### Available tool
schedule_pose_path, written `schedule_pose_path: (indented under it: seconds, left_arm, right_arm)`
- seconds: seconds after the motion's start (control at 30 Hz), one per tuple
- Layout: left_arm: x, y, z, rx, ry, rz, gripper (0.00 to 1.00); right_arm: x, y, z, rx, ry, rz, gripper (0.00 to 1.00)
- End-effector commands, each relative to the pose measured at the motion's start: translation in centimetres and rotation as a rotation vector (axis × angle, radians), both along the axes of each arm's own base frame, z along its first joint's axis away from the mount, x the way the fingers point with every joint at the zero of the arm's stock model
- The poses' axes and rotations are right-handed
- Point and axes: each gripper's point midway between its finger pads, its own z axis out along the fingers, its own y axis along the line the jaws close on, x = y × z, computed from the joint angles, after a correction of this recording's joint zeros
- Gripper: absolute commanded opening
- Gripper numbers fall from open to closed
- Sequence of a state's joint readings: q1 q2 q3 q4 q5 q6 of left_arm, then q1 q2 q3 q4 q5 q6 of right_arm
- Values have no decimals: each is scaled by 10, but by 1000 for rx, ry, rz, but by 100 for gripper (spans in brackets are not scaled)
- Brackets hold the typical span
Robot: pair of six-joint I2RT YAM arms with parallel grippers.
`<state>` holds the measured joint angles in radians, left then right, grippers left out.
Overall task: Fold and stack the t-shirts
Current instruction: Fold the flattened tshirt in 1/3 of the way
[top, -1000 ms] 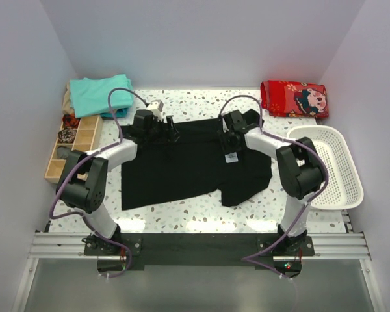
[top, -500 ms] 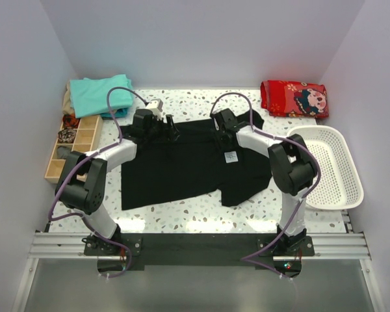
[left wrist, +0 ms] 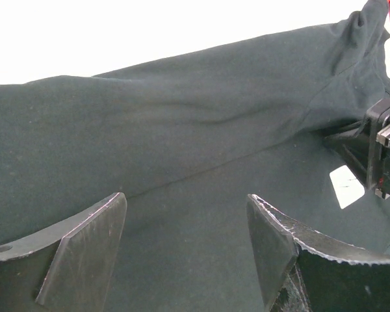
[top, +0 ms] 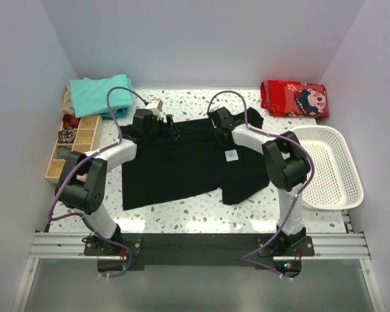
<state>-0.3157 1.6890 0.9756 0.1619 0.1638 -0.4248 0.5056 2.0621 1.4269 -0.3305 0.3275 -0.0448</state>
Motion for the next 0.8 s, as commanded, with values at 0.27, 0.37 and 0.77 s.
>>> schedule_pose_path:
  seconds: [0.27,0.37,0.77]
  left_arm:
    - [10,-5,8,-1,-55,-22,79]
    - [10,-6,7,-4,-51,-25,79]
    - [8,-9,4,-14,-38,-39,78]
  right_arm:
    - [11,1,37,-3,-93,0,4]
    - [5,2,54,20,-114,7,2]
    - [-20,7,85,75,-120,38,0]
